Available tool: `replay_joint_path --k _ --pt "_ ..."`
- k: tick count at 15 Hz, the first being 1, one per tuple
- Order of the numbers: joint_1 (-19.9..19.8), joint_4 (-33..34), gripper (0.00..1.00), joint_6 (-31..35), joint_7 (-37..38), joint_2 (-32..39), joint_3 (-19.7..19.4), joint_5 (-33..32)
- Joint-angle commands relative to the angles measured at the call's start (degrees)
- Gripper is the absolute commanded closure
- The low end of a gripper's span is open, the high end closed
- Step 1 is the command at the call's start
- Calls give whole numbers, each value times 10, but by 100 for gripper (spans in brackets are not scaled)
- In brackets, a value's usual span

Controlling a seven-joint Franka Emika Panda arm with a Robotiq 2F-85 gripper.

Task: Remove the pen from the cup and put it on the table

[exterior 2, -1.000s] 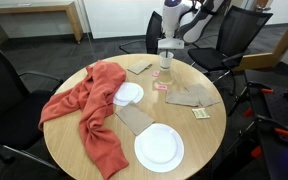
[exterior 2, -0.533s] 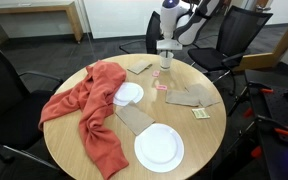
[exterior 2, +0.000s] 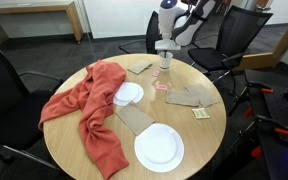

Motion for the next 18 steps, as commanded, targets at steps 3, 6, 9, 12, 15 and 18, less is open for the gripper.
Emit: replay_joint_path --k 3,6,9,12,15,18 --pt "46 -15 97 -1 -9 -15 -53 14" --pt "67 -31 97 -5 -13 -33 -80 13" --pt "95 -54 97 5 -9 -57 -112 8" --pt "121 -82 97 15 -10 -90 -139 5" --pt "153 -117 97 33 -8 -129 -169 -2" --pt "185 -150 97 51 -14 -165 -198 -5"
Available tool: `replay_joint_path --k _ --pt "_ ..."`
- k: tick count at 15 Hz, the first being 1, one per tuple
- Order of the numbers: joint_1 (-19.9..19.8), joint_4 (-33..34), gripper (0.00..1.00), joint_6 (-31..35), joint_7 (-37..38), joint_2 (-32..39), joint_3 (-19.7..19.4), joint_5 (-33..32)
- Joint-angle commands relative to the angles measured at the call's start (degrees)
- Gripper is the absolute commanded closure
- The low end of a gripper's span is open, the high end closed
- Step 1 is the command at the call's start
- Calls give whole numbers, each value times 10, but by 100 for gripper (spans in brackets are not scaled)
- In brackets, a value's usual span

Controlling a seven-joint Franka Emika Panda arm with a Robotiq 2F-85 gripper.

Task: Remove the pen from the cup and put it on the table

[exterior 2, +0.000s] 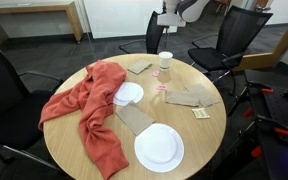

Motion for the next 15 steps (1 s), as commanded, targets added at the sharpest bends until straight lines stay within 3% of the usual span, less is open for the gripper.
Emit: replay_joint_path --k 1,9,15 --pt "40 -71 97 32 -25 -73 -26 -5" --pt "59 -159 97 33 -107 -174 20 -9" --pt "47 -210 97 29 -140 -214 76 -16"
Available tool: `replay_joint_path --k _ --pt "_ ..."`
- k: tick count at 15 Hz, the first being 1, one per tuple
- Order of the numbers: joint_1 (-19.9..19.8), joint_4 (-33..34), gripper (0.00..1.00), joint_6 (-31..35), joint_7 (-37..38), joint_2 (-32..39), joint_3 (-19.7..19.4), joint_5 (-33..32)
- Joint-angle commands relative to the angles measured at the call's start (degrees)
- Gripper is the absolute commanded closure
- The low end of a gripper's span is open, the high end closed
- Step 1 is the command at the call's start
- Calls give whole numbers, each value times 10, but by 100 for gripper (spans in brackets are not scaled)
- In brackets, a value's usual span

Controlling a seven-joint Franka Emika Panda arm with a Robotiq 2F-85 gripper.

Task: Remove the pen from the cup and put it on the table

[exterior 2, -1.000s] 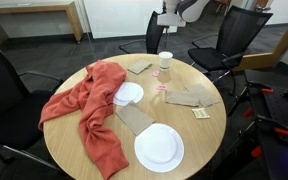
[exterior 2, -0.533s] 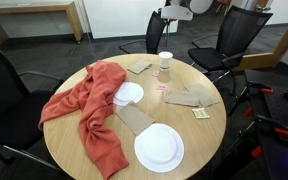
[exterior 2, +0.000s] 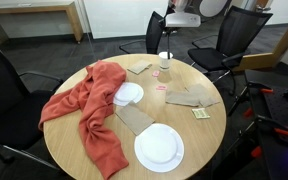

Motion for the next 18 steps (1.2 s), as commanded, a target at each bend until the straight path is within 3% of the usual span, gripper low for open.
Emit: replay_joint_path --k 1,4,9,14,18 --pt "-14 -46 97 10 -34 -46 33 -11" --pt "-35 -62 97 17 -58 -54 75 -2" --pt "-99 -64 97 17 -118 -50 179 28" --pt "-176 -52 97 0 -254 -33 300 128" --pt "-201 -40 97 -19 -348 -12 350 204"
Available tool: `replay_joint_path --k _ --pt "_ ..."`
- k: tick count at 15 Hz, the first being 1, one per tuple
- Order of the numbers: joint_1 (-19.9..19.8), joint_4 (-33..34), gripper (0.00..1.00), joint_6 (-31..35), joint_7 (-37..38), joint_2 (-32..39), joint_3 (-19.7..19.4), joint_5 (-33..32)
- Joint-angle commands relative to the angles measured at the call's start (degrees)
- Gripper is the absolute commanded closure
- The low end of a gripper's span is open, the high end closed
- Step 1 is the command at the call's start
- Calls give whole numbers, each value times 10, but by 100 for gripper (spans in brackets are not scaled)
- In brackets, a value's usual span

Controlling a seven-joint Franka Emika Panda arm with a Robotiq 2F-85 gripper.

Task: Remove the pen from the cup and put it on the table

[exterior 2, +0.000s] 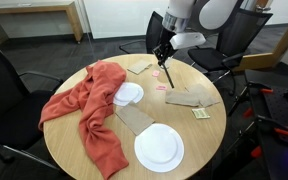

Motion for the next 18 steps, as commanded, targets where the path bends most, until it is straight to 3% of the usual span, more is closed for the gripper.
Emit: replay_joint_path --k 1,8,18 --pt "-23 13 97 -23 -81 16 38 57" --pt "-42 39 97 -46 -198 60 85 136" --pt "-44 89 97 -31 -248 137 102 137"
